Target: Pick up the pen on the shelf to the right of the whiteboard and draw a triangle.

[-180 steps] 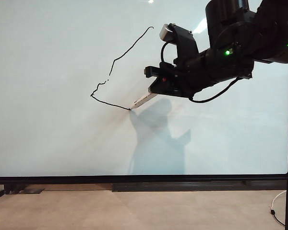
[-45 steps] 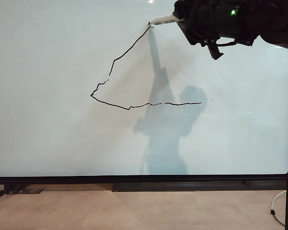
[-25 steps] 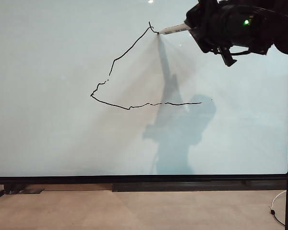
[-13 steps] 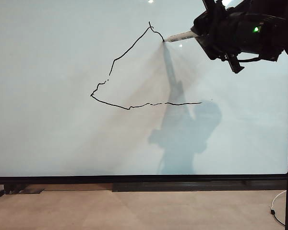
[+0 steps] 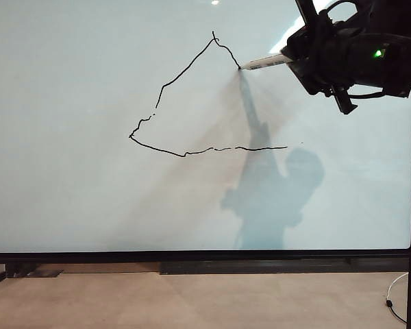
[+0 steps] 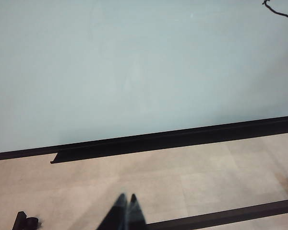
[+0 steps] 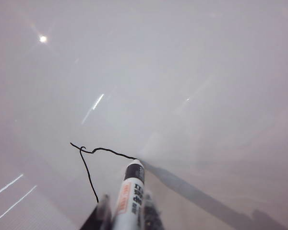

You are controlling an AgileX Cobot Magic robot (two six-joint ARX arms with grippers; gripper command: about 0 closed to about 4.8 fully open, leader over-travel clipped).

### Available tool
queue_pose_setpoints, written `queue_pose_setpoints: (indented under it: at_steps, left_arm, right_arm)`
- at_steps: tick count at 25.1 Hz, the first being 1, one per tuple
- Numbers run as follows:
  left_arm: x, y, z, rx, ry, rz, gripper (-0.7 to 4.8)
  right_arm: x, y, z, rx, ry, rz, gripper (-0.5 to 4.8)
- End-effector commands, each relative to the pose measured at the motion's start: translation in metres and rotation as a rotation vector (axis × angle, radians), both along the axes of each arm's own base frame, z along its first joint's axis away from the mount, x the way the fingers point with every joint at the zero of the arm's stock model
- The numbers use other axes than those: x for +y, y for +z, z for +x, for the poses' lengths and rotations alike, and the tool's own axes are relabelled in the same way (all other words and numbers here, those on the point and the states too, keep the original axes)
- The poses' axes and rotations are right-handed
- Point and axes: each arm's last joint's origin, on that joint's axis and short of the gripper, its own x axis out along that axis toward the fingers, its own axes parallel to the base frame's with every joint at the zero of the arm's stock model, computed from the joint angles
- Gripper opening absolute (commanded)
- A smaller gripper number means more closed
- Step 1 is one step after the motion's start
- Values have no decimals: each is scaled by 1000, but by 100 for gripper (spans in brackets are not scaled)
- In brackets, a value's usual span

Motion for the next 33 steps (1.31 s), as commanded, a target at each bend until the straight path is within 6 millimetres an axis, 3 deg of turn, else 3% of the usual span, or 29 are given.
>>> queue_pose_setpoints:
  at_steps: [1,33]
  left_arm:
    - [0,0,0,3,-4,0,-5]
    - [0,0,0,3,-5,0,-5]
  right_arm:
    - [-4,-3,3,19,-34,8,-5]
    - [-31,-30,-5,117,-133,-42,-5]
